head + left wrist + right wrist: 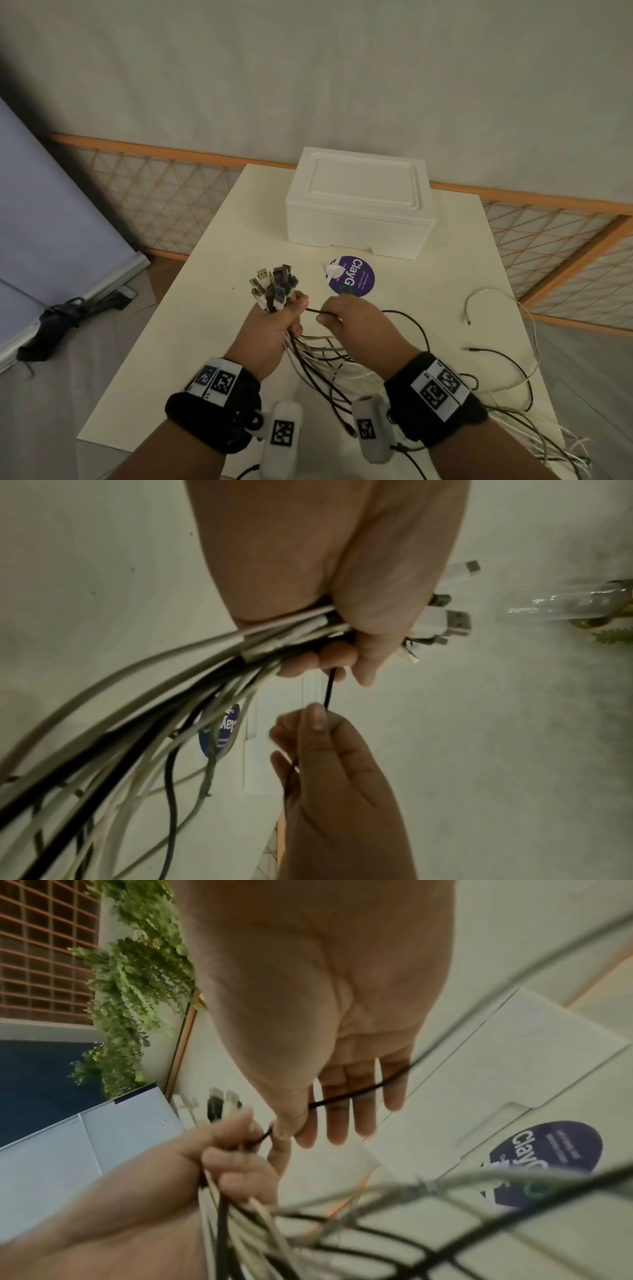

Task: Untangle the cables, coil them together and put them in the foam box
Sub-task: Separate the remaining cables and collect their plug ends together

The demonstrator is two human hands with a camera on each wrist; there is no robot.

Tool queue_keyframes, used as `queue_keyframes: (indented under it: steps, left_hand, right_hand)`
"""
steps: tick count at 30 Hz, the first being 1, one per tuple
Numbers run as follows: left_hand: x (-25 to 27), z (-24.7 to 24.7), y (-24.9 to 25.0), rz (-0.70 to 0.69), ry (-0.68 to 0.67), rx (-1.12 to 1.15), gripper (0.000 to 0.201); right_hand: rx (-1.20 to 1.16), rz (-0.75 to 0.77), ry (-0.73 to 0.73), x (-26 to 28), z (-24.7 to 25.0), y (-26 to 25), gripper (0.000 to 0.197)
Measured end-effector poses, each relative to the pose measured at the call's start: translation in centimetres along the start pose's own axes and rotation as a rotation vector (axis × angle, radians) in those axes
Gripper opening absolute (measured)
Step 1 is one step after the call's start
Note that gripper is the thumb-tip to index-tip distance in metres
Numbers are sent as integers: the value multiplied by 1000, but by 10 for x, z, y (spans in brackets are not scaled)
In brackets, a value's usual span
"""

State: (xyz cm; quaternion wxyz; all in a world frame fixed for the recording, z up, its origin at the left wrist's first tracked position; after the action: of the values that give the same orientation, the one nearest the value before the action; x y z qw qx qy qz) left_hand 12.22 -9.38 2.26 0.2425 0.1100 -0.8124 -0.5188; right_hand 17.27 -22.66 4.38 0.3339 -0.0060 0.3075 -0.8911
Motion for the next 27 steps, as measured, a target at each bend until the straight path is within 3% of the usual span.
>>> queue_keyframes:
  steps: [3,8,13,16,20,24,27]
  left_hand:
    - [-5,8,-6,26,133,45,24]
    - [-14,24,-8,140,281,144,14]
    - [-33,62,0,182,394,302,30]
    - [-44,95,8,140,498,315,41]
    - [-53,137,10,174,661,351,37]
    - [-57,145,-1,193,633,314,36]
    - [-61,141,-5,199,594,282,35]
  right_hand:
    - [36,-83,-36,6,8,7,18]
    - [136,-248,-20,23,30,39,14]
    - [176,-436,23,55,78,93,17]
    - [271,-576,143,83,121,127,19]
    - [280,-791,393,126,174,167,19]
    - [250,-774,447,137,178,167,10]
    - [219,-723,325,132,153,165,22]
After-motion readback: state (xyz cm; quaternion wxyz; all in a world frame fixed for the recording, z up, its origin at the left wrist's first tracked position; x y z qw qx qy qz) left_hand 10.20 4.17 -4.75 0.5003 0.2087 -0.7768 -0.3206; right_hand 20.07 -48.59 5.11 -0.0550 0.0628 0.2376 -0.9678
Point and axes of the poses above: each hand's wrist, its own x-axis away from the middle knuckle, its own z-axis out of the back of the hand, y = z × x, the point moved 5 cm from there along -x, towards the middle knuckle, and after that the axes turned 9 degrees about y, right-handed, at the moved point
